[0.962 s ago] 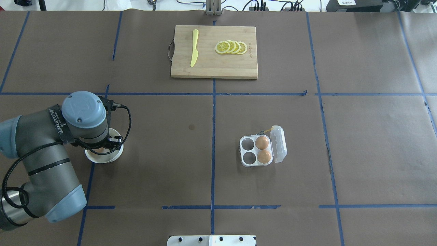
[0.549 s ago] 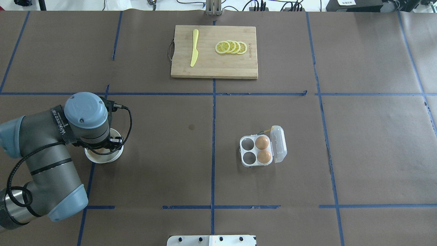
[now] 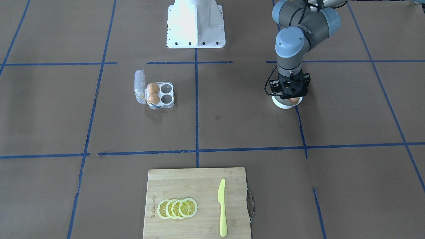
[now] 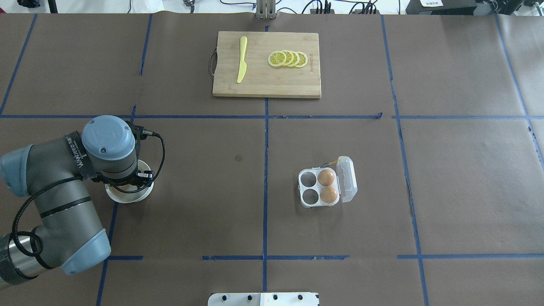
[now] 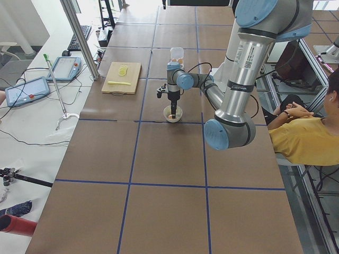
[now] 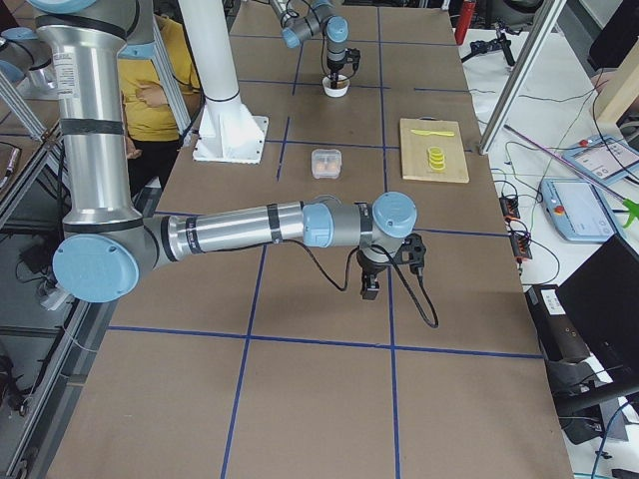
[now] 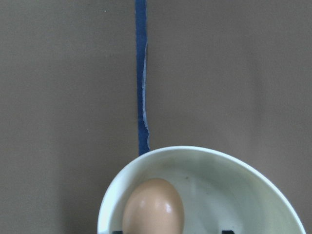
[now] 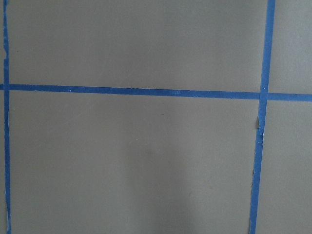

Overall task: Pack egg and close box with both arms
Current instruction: 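Close the left gripper around the brown egg inside the bowl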

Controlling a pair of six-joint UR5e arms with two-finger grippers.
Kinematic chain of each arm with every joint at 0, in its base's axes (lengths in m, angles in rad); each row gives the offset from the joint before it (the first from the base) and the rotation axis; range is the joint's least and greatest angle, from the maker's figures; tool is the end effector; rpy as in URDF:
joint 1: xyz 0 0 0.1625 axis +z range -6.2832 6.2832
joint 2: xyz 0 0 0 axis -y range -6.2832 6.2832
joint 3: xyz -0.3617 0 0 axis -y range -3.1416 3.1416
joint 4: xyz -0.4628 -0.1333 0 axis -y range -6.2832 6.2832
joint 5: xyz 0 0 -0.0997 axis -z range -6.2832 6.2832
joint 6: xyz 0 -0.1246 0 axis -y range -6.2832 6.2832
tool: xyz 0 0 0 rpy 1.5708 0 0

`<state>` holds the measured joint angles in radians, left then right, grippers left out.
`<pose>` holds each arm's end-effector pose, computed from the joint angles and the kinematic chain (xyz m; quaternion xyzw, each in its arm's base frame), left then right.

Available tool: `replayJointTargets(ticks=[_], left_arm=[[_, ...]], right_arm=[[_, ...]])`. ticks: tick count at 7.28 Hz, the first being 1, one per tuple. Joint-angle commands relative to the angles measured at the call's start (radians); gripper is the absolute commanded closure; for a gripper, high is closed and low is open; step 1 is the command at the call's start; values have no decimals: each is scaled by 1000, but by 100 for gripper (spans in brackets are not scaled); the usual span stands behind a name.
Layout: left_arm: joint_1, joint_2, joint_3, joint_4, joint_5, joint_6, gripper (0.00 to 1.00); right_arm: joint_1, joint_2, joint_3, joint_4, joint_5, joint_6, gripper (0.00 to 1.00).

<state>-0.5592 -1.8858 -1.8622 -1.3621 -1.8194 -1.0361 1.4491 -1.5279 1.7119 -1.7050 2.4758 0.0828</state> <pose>0.4805 -0.4218 0.3154 -0.0019 0.2306 0.0126 0.9730 -0.0346 -0.5739 0.5111 -0.0223 -0.4371 -0.0284 0.8987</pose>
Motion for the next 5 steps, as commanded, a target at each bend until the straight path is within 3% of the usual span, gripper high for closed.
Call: replayJointTargets(ticks=[1, 5], left_arm=[[1, -1, 4, 0, 0, 2, 26], [1, 1, 17, 0, 0, 21, 29]], right_arm=[[1, 0, 0, -1, 0, 0, 0], [-1, -2, 0, -1, 2, 0, 0]])
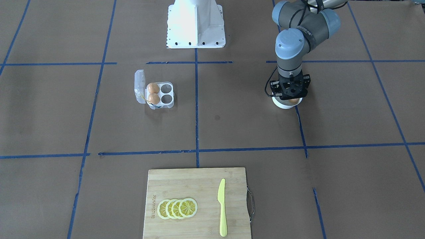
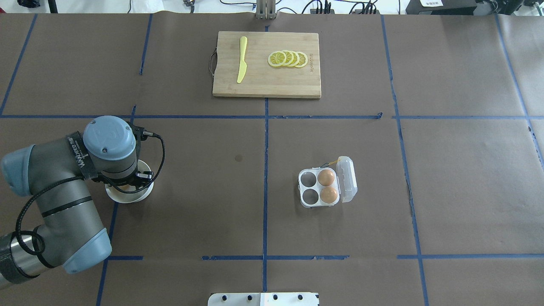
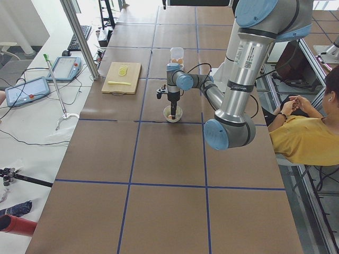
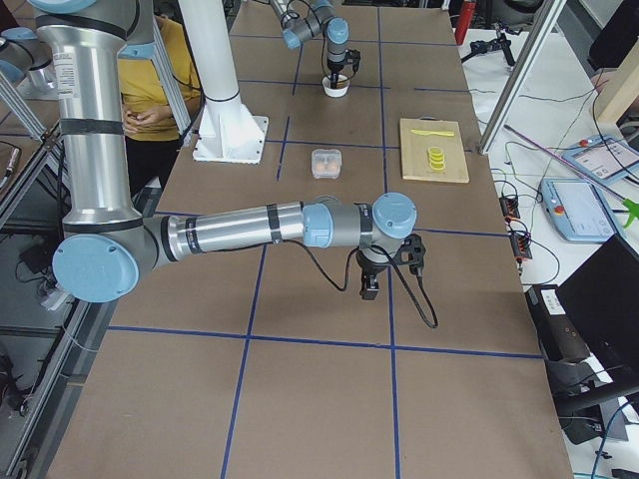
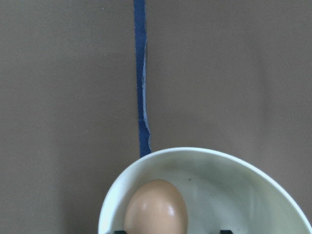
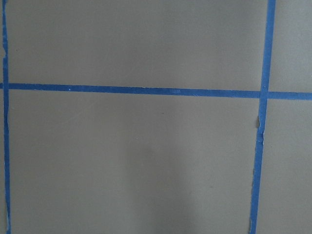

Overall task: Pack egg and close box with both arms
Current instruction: 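Close the left gripper around the brown egg inside the bowl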

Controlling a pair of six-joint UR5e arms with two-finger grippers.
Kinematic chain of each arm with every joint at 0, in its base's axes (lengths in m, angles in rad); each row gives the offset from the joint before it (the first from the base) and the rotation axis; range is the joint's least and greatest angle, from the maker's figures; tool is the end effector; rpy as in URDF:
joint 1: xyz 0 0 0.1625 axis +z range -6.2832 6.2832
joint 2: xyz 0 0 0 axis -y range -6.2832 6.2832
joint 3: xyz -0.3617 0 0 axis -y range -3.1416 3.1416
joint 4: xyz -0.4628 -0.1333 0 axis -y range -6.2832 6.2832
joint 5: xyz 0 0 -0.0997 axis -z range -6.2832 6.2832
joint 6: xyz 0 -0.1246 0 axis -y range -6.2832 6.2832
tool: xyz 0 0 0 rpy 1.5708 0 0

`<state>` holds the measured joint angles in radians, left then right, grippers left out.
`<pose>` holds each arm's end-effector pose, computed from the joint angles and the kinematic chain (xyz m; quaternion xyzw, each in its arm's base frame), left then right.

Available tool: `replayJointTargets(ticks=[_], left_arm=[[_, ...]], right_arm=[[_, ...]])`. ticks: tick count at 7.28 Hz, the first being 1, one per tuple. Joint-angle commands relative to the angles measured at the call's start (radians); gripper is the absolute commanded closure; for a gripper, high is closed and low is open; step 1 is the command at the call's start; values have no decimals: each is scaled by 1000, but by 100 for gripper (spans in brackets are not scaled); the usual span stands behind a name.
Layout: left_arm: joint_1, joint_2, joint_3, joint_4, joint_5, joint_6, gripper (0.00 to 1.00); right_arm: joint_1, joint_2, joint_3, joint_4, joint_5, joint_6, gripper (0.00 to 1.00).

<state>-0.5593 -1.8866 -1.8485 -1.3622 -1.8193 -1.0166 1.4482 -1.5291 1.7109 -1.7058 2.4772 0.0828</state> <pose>0.4827 -0.4233 0.3220 -0.0030 0.2254 0.0212 0.9740 -0.0352 -0.5734 0.5123 -0.0239 -0.4376 -0.0281 0.8984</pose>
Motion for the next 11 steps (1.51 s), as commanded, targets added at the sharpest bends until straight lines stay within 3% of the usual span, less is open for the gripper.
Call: replayJointTargets(ticks=[1, 3, 5, 6, 7, 11], left_arm=[[-1, 1, 3, 0, 0, 3, 30], [-1, 1, 3, 0, 2, 3, 41], [-1, -2, 2, 0, 2, 1, 72], [-1, -5, 3, 0, 2, 1, 92], [-1, -11, -1, 2, 2, 1, 100], [-4, -19, -9, 5, 0, 3, 100]], right_arm=[[0, 0, 1, 0, 0, 0, 0], [0, 0, 1, 0, 2, 0, 0], [0, 0, 1, 0, 2, 0, 0], [0, 0, 1, 2, 2, 0, 0], [0, -2, 1, 2, 2, 0, 0], [1, -6, 12, 2, 2, 0, 0]])
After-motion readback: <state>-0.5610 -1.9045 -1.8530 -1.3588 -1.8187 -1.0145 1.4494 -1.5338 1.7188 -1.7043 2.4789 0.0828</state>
